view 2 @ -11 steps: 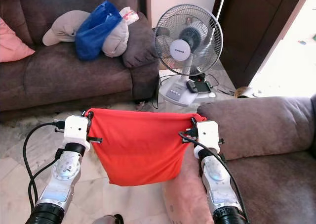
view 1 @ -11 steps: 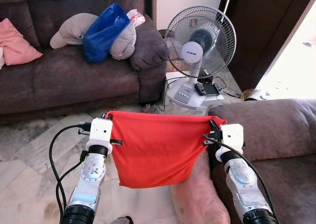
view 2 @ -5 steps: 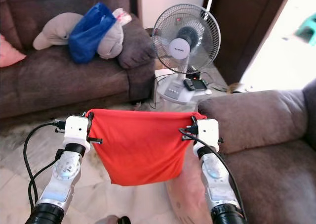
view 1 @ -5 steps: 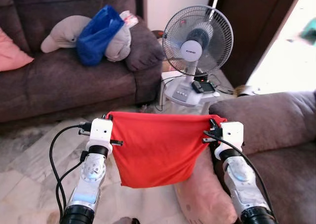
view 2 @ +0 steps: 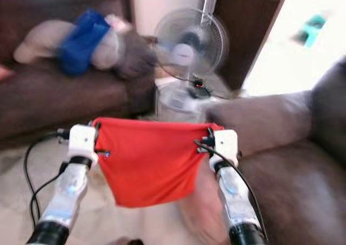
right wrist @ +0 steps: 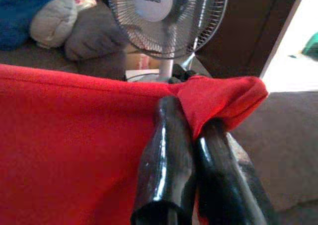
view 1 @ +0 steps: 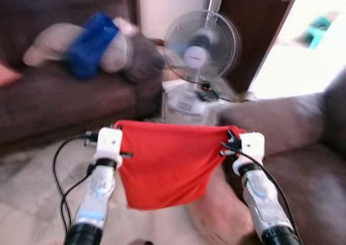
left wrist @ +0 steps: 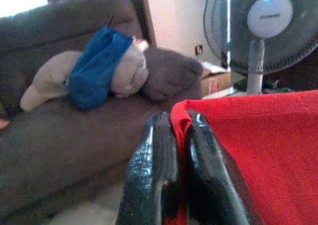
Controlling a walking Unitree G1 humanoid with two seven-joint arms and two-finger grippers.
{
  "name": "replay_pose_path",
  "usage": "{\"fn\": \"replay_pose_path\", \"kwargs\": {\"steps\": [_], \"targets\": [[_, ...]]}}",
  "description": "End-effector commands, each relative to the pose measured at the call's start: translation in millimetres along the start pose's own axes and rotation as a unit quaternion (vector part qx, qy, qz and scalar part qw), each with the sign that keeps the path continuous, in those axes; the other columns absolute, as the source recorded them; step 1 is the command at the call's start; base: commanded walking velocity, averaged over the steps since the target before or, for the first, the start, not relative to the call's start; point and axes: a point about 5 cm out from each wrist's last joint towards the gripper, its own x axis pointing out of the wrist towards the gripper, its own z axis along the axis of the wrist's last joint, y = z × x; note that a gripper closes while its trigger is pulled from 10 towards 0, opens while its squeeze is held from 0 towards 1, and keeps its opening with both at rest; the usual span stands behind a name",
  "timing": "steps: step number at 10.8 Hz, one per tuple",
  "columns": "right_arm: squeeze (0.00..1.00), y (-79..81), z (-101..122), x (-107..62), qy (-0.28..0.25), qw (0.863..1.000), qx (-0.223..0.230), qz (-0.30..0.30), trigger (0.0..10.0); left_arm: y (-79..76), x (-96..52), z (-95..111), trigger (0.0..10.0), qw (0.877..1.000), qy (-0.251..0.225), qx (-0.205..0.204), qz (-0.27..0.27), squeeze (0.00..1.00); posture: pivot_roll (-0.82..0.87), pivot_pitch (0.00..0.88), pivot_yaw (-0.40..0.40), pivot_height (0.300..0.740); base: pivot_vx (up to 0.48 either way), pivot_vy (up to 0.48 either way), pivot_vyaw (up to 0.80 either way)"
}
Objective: Move the pillow to the sofa from floor
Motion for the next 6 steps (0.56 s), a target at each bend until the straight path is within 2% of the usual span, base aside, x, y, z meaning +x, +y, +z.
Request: {"fn": "replay_pose_path", "kwargs": {"steps": [1,3,5,6], "targets": [[0.0,-12.0,24.2,8.3,-0.049,0.999,-0.001,-0.025,10.0,7.6,4.1,8.9,10.0,0.999,-0.021,-0.005,0.025,0.0,0.03,0.008,-0.043,0.74,0.0,0.296,0.0],[0.0,-11.4,25.0,9.4,-0.045,0.999,0.0,-0.022,10.0,8.1,3.8,8.2,10.0,0.999,-0.019,-0.007,0.027,0.0,0.02,0.009,-0.046,0.74,0.0,0.296,0.0],[0.0,-10.3,22.9,9.4,-0.037,0.999,-0.002,-0.018,10.0,9.0,3.1,7.4,10.0,0.999,-0.018,-0.008,0.031,0.0,0.02,0.011,-0.049,0.74,0.0,0.268,-0.75],[0.0,-10.5,22.8,9.4,-0.037,0.999,-0.003,-0.017,10.0,9.8,2.9,6.9,10.0,0.999,-0.016,-0.013,0.033,0.0,0.02,0.012,-0.05,0.74,0.0,0.0,-0.73]]}}
